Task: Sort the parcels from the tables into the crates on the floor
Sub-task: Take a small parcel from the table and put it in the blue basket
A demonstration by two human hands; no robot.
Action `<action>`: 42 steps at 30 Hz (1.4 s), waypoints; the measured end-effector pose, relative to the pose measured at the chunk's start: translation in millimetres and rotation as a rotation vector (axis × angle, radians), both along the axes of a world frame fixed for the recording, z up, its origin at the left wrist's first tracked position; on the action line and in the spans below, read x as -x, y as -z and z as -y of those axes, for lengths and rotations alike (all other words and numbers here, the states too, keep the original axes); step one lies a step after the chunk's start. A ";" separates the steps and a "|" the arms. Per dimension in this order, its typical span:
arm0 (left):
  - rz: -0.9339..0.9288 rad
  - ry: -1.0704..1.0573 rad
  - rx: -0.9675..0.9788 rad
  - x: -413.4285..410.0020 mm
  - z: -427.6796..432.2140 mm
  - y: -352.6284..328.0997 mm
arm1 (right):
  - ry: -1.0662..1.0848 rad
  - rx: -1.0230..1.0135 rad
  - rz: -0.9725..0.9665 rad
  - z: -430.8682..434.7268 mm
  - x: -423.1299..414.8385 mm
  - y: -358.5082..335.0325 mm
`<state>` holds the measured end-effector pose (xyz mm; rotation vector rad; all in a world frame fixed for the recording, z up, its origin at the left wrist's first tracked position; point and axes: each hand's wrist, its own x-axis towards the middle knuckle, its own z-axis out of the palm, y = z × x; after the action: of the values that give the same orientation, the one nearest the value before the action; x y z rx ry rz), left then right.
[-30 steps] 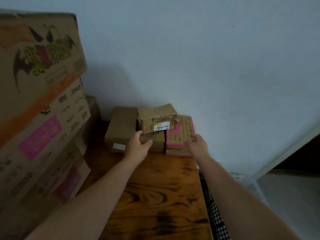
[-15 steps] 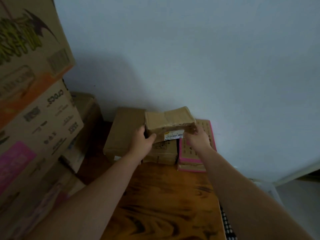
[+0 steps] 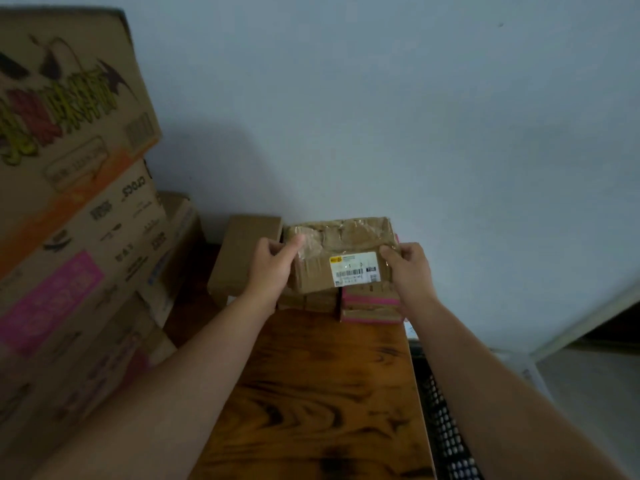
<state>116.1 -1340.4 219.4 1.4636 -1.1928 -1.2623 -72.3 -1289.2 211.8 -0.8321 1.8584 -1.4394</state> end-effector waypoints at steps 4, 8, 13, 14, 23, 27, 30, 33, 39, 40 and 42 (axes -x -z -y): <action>-0.022 0.023 -0.171 -13.2 -23.9 -13.6 | -0.105 0.039 0.052 -31.7 -8.7 -12.6; -0.133 -0.013 -0.347 -24.6 -42.6 -26.0 | -0.194 0.086 0.146 -55.9 -16.3 -14.7; -0.131 0.020 -0.471 -39.4 -67.2 -35.0 | -0.193 0.130 0.151 -75.8 -31.0 -16.9; -0.117 0.046 -0.459 -42.2 -69.8 -35.5 | -0.174 0.127 0.137 -77.6 -33.4 -17.0; -0.072 0.342 -0.193 -65.2 -83.6 -39.3 | -0.058 0.098 0.065 -84.3 -48.6 -26.7; -0.126 0.305 -0.115 -72.0 -82.1 -36.8 | -0.055 0.073 0.055 -83.2 -57.0 -23.7; -0.112 0.267 -0.126 -76.9 -78.2 -30.9 | -0.064 0.044 0.085 -83.9 -63.2 -19.2; -0.120 0.292 -0.115 -79.4 -78.5 -29.0 | -0.071 0.029 0.176 -87.0 -65.3 -18.6; -0.209 0.501 -0.085 -82.7 -79.7 -26.6 | 0.023 0.133 0.222 -99.8 -59.8 -30.8; -0.190 0.534 -0.082 -80.1 -81.5 -26.4 | 0.062 0.168 0.288 -104.1 -59.2 -32.6; -0.189 0.563 -0.083 -72.0 -85.7 -24.0 | 0.134 0.255 0.440 -114.5 -58.2 -34.1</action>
<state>188.1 -1254.7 243.5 1.0617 -1.4907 -1.7993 -14.1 -1174.7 245.8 -0.4578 1.4402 -1.8018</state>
